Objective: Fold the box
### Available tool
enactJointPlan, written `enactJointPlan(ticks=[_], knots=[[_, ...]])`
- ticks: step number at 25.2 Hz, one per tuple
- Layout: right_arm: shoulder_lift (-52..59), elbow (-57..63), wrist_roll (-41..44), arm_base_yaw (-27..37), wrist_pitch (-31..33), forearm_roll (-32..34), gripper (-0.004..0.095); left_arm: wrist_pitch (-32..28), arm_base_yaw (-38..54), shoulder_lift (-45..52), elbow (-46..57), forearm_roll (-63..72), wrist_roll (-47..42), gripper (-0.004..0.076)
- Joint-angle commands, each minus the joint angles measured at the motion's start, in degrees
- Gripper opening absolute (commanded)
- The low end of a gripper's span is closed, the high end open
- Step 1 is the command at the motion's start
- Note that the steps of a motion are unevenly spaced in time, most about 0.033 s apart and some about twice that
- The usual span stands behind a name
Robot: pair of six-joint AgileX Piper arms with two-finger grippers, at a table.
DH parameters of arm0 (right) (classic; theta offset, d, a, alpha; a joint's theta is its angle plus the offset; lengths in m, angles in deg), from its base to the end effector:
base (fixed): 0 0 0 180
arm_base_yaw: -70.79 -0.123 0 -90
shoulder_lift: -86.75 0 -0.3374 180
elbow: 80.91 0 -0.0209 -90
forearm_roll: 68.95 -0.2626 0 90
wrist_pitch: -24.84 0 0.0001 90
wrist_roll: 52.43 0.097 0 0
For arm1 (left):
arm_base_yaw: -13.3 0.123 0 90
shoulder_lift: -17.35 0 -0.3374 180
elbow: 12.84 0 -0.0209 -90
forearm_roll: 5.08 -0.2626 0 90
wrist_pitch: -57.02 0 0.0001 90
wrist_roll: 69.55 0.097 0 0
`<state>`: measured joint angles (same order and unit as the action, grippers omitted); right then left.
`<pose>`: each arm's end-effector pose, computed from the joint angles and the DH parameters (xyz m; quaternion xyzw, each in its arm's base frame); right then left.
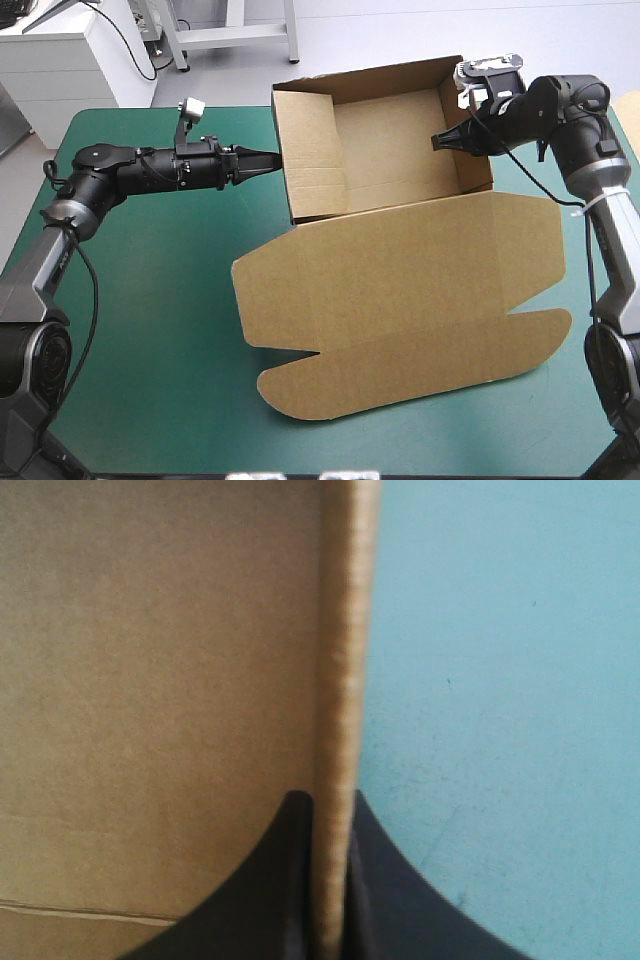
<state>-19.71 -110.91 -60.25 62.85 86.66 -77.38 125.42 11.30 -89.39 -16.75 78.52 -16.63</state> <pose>0.4046 0.0691 0.4568 -0.1185 0.9244 0.0733 0.3550 0.3870 -0.1032 0.3905 0.1677 0.7505 -0.5503 0.3252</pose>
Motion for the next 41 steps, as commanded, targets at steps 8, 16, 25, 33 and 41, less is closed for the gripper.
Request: enactJointPlan(ticks=[8, 16, 25, 33, 41], knots=[[2.71, -1.52, 2.79, -0.38, -3.67, 0.15, -0.0014, 5.89, -1.91, 3.27, -1.43, 7.3, 5.57, 0.0497], [2.71, -1.52, 2.98, -0.38, -3.86, -1.53, -0.0014, -0.19, -4.99, 3.62, -4.66, 2.05, 1.14, 0.0571], [2.71, -1.52, 4.05, -0.38, -4.5, -4.03, -0.0014, -13.0, -11.48, 3.62, -17.28, -32.04, -25.88, 0.051], [2.71, -1.52, 4.51, -3.21, -6.27, -4.29, -0.0014, -17.52, -20.52, 3.01, -26.54, -61.0, -49.56, 0.0461], [2.58, -1.52, 5.24, -6.8, -7.24, -1.94, -0.0014, -14.73, -20.42, 1.48, -26.54, -61.86, -51.39, 0.0091]])
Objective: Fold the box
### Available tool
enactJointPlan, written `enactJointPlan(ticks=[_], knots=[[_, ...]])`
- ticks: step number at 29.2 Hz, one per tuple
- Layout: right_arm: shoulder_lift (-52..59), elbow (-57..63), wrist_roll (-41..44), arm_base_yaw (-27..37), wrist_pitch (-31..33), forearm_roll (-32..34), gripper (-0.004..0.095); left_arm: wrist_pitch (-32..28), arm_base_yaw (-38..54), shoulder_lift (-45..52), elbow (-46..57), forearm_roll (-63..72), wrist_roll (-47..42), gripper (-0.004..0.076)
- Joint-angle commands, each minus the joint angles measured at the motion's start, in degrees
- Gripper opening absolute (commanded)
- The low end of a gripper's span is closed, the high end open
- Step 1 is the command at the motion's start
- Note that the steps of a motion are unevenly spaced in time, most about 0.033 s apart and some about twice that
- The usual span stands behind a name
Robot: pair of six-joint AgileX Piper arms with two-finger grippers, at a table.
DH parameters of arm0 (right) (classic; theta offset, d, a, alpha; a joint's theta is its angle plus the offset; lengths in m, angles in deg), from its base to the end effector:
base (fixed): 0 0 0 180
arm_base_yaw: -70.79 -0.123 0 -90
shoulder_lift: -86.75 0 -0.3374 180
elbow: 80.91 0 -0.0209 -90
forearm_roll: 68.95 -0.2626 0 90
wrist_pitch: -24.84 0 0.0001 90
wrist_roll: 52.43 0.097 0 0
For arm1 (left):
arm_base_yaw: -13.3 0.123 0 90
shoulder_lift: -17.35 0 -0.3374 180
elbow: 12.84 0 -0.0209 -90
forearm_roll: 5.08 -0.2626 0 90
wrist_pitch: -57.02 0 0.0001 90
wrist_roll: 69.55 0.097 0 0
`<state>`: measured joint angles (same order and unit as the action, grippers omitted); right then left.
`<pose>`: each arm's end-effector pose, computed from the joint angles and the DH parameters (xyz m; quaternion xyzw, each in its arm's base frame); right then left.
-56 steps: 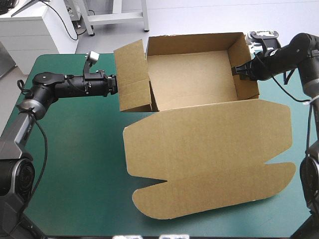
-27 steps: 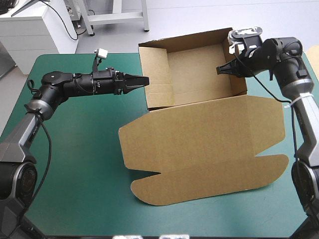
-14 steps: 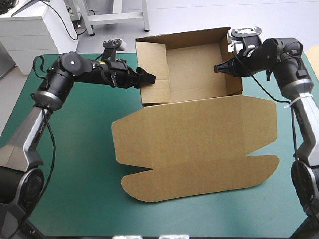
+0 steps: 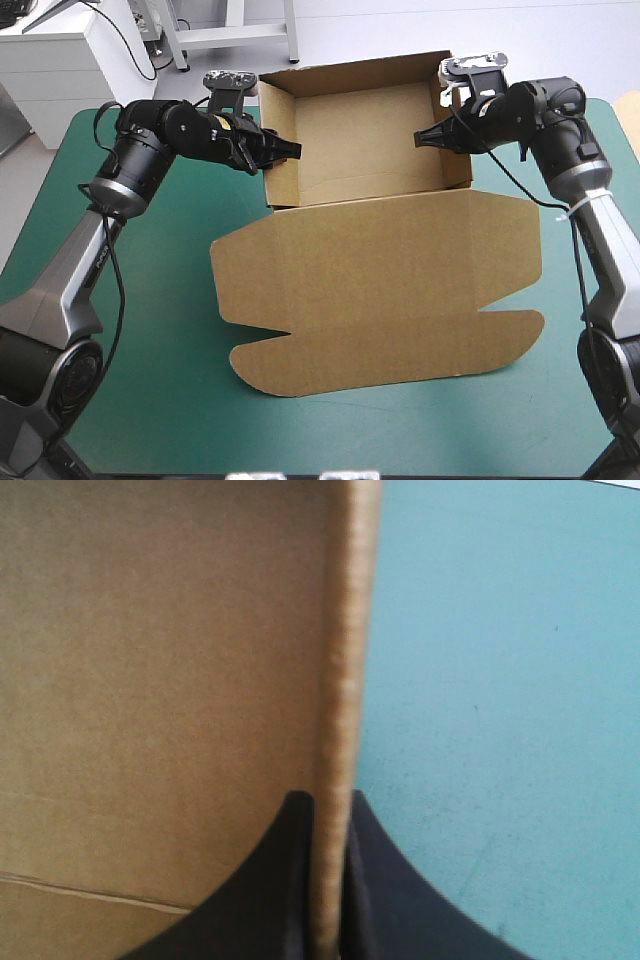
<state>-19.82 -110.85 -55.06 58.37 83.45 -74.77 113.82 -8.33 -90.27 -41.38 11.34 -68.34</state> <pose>0.4035 0.0975 0.4589 -0.1131 0.9166 0.0824 0.3746 0.3846 -0.1772 0.4484 0.1546 0.9046 -0.2038 0.3410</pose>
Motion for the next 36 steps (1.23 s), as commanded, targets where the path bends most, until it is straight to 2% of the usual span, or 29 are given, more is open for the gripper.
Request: enactJointPlan(ticks=[1, 4, 8, 15, 22, 27, 31, 36], knots=[[2.56, -1.58, 0.44, -3.0, -3.89, -4.06, -0.0014, -3.12, -0.79, 2.33, -1.91, 5.31, 0.31, 0.0053], [1.69, -1.58, 0.54, -3.43, -2.28, -5.13, -0.0014, -2.22, -0.67, 1.83, -1.91, 5.2, 0.31, -0.0006], [0.38, -1.58, 0.54, -3.53, 1.0, -4.99, -0.0015, 0.37, -0.57, 1.37, -1.91, 3.59, 0.2, -0.0008], [-2.12, -1.58, -1.21, -3.3, 10.3, -0.14, -0.0015, 8.33, -0.57, -2.58, -1.91, -1.51, -1.21, -0.0008], [-5.76, -1.58, -0.17, -3.3, 12.74, -0.16, -0.0015, 17.07, -0.57, -8.33, -1.91, -2.45, -1.52, -0.0008], [-8.91, -1.58, 1.04, -3.3, 12.74, -2.56, -0.0015, 16.79, -0.57, -10.04, -1.8, -2.49, -2.03, -0.0008], [-11.01, -1.58, 1.8, -3.3, 12.74, -2.71, -0.0015, 14.52, -0.57, -10.17, -1.8, -3.78, -2.03, -0.0008], [-13.03, -1.58, 1.8, -3.3, 12.74, -2.4, -0.0015, 14.44, -0.57, -10.17, -1.8, -7.11, -2.03, -0.0007]])
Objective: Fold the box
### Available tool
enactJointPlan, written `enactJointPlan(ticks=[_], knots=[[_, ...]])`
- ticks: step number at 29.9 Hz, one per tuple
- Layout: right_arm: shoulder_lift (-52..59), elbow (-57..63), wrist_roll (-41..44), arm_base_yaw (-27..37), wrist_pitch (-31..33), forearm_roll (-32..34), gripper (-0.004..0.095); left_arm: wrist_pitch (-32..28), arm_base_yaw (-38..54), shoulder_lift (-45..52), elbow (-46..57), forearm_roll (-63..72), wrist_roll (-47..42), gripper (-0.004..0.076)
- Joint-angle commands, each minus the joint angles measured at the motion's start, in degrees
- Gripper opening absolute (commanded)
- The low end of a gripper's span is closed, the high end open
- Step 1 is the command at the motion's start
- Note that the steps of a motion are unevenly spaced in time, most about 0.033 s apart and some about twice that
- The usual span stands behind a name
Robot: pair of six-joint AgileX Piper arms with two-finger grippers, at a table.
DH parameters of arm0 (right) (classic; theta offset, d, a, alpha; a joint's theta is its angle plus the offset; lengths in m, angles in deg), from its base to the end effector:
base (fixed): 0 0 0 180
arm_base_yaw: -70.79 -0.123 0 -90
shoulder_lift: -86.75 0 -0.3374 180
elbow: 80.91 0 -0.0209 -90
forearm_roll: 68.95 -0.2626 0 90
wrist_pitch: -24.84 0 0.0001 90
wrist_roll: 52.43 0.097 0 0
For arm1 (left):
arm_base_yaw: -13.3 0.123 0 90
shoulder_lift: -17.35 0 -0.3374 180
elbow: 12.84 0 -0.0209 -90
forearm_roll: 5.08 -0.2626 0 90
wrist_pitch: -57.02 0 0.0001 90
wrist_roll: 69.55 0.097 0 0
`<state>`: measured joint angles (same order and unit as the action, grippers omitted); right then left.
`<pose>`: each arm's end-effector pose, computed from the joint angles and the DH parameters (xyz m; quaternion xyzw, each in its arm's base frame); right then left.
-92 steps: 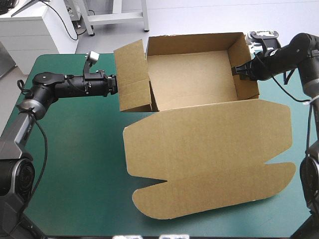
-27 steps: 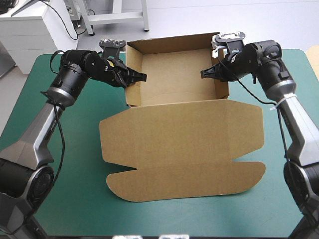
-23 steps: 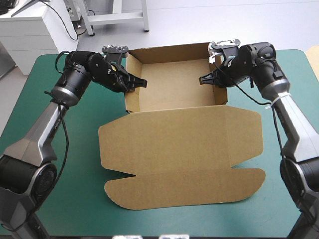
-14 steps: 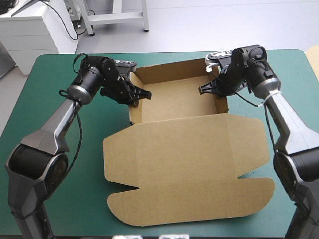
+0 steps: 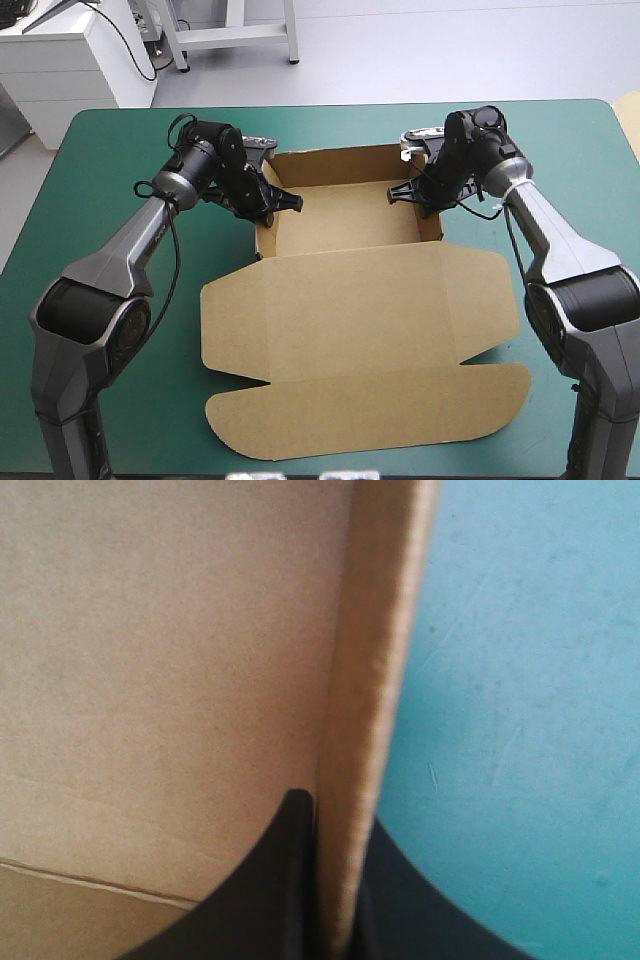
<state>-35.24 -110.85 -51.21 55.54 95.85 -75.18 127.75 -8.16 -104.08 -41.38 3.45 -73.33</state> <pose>0.4509 0.1333 0.3284 -0.1108 0.9815 0.0739 0.1379 0.4293 -0.1833 0.3265 0.1376 0.9775 -0.1023 0.1227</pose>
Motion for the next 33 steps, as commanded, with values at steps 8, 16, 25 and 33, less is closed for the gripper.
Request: enactJointPlan(ticks=[8, 16, 25, 33], knots=[[1.73, -1.58, -3.14, -0.47, 0.33, -1.53, 0.0178, 2.6, -0.74, 3.64, -1.8, -0.44, 3.78, 0.0079], [1.73, -1.58, -3.14, -0.47, 0.33, -1.84, 0.0727, 2.39, -0.74, 3.64, -1.91, -0.81, 3.78, 0.0454], [4.0, -2.1, -2.67, -0.47, 0.33, -1.7, 0.074, 3.12, -0.74, 5.35, -2.56, -6.6, 0.59, 0.053], [8.9, -3.77, -3.86, -0.47, 0.33, -1.66, 0.074, 3.12, -0.74, 12.67, -4.96, -10.09, 1.01, 0.0529]])
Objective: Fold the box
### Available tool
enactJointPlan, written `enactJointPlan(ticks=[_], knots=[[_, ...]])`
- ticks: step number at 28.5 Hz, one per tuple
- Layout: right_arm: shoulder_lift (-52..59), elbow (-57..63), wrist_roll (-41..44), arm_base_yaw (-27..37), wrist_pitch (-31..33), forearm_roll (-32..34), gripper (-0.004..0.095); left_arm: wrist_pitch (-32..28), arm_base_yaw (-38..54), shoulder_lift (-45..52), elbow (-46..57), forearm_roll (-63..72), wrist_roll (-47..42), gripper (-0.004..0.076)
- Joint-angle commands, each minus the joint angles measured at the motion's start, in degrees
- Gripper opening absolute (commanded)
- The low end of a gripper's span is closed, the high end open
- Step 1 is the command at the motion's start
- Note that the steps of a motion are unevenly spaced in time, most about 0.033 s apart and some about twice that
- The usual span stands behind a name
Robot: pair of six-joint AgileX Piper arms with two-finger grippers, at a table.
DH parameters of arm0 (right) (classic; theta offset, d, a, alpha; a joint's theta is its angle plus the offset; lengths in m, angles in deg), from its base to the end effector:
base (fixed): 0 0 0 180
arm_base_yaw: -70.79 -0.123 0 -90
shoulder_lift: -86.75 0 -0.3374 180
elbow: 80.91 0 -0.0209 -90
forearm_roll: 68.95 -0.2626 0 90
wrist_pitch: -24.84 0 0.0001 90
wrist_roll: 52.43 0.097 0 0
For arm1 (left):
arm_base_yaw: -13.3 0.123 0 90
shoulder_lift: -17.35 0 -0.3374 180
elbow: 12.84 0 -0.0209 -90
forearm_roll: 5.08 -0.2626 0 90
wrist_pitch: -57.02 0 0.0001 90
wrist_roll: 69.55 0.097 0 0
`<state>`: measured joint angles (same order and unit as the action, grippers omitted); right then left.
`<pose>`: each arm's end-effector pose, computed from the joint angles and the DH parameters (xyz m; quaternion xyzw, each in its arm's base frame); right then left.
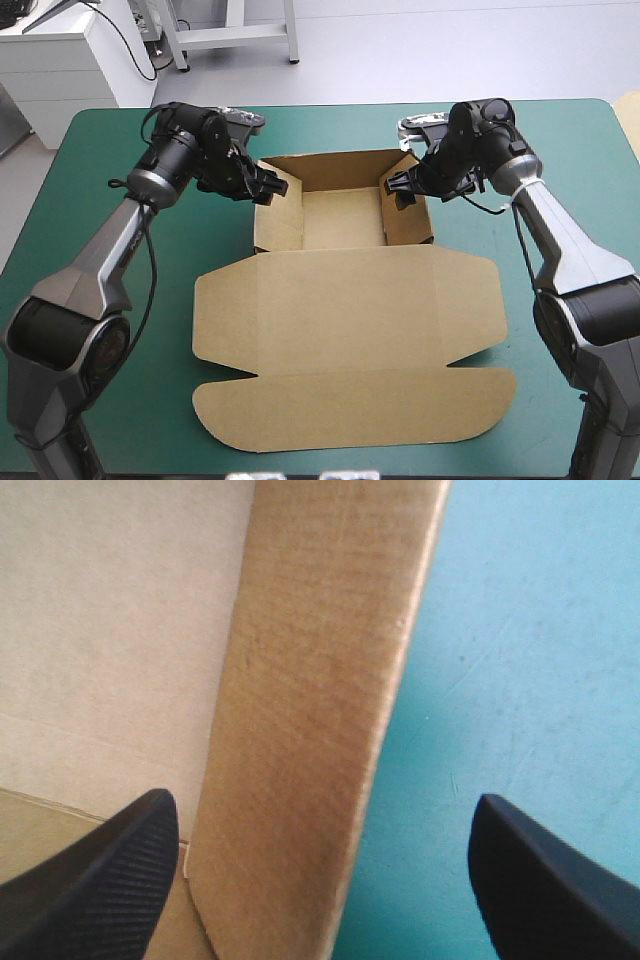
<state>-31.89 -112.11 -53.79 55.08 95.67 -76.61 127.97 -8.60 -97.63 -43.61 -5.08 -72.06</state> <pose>0.4385 0.1360 0.3624 -0.1359 0.9705 0.0891 0.1783 0.4104 -0.1650 0.3881 0.1645 0.9626 -0.0455 0.2102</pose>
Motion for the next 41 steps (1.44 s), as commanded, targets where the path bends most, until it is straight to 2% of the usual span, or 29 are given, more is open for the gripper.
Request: enactJointPlan(ticks=[1, 4, 6, 12, 13, 17, 23, 32, 36, 41], knots=[[6.51, -2.99, -1.65, -0.01, 0.51, -0.23, 0.074, 2.9, -0.3, 8.0, -3.14, -2.28, -0.26, 0.0529], [8.84, -3.87, -2.76, -0.01, 0.51, -0.23, 0.074, 2.9, -0.3, 13.08, -3.26, -1.72, 2.51, 0.0509], [10.16, -4.45, -2.91, -0.01, 0.4, -0.23, 0.074, 2.9, -0.3, 16.99, -3.26, -0.92, 4.87, 0.0443], [12.13, -4.48, -3.68, -0.01, 0.39, -0.23, 0.074, 2.92, -0.3, 27.82, 0.96, -1.18, 8.37, 0.0022], [12.13, -4.48, -3.68, -0.01, 0.39, -0.23, 0.074, 2.92, -0.3, 29.69, 2.65, -1.45, 8.75, -0.0004], [12.03, -4.48, -3.68, -0.01, 0.39, -0.1, 0.0736, 2.92, -0.3, 37.58, 11.74, -2.71, 12.78, -0.0008], [12.03, -4.37, -3.68, -0.01, -0.56, -0.01, 0.0736, 2.92, -0.3, 48.16, 30.41, -3.66, 12.05, -0.0008], [11.56, -4.37, -3.81, -0.01, -2.05, 0.02, 0.0736, 2.29, -0.3, 60.97, 55.75, 4.28, 9.53, -0.0008], [8.75, -4.37, -3.58, -0.01, -1.32, 0.02, 0.0736, 2.04, -0.3, 66.33, 61.89, 8.91, 9.53, -0.0008], [2.99, -4.37, -3.58, -0.01, -2.56, 0.02, 0.0736, 1.32, -0.3, 71.13, 62.62, 8.1, 9.53, -0.0008]])
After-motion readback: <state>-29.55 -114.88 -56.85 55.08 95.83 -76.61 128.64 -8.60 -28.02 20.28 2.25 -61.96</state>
